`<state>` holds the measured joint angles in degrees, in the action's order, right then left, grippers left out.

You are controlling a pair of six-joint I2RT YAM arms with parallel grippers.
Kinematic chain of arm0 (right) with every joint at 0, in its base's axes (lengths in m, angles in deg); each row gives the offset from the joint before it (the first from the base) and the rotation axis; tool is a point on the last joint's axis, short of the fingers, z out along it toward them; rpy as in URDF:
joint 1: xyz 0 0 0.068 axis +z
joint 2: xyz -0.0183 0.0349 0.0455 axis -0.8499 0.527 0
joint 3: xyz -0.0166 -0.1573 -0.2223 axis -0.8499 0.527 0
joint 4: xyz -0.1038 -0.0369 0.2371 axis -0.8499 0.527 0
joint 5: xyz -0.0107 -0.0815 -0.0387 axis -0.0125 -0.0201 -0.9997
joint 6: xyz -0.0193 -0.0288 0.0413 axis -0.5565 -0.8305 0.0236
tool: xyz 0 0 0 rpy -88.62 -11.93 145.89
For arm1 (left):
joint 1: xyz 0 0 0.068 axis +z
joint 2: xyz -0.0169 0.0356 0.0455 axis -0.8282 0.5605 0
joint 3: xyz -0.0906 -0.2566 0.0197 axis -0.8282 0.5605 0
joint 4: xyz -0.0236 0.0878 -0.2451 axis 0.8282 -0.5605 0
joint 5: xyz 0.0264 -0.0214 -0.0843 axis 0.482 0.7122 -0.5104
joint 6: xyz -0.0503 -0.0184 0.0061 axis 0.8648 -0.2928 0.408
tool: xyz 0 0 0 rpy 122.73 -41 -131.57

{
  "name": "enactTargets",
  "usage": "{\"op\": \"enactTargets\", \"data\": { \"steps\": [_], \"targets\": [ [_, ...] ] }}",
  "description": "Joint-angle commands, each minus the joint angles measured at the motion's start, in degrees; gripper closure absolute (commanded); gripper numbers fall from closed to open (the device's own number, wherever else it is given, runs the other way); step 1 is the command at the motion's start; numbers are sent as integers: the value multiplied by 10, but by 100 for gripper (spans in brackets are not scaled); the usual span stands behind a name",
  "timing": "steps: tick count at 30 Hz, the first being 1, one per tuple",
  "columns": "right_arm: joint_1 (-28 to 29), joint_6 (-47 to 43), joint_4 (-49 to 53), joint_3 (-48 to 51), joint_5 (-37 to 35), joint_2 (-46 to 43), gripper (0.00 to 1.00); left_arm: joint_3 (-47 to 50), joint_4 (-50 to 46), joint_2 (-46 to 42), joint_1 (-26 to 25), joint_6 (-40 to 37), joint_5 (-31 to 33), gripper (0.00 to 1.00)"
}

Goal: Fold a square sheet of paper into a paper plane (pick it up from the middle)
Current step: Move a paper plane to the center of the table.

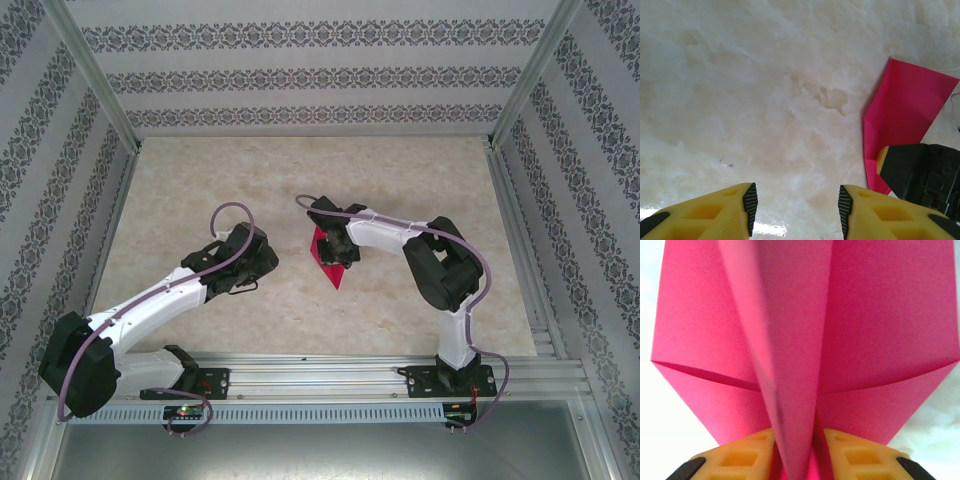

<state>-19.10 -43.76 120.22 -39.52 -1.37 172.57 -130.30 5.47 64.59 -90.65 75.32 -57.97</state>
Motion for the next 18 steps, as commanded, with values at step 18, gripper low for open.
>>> {"op": "enactTargets", "data": {
  "steps": [18],
  "targets": [
    [9,19,26,-24,-31,61,72,2,-82,-99,8,-72,42,47]
  ]
}}
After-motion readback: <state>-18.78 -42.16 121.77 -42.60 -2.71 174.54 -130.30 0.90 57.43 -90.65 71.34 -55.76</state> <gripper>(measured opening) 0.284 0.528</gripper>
